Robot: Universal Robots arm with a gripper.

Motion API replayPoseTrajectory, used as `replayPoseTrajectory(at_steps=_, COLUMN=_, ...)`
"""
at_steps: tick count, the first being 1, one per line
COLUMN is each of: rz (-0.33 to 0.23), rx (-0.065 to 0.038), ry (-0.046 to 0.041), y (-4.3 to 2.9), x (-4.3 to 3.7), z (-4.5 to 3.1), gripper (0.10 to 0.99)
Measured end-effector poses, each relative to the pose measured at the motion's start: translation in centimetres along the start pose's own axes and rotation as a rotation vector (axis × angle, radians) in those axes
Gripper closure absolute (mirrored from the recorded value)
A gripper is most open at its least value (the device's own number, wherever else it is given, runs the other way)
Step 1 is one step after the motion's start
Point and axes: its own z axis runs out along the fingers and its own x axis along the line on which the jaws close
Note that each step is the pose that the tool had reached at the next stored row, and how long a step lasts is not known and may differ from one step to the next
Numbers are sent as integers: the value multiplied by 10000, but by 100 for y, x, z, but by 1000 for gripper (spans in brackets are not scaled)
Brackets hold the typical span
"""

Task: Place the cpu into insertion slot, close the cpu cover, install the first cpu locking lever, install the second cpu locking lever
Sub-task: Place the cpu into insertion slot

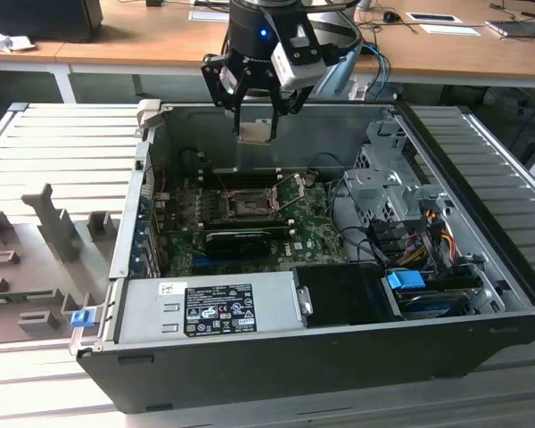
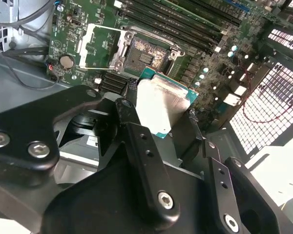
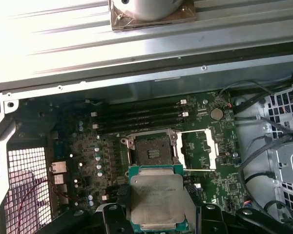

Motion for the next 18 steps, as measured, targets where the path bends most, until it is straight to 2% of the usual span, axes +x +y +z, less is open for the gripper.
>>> replayPoseTrajectory(at_steps=18, rz=895, rx=-22, ry=-80, y=0, x=0, z=3, gripper=561)
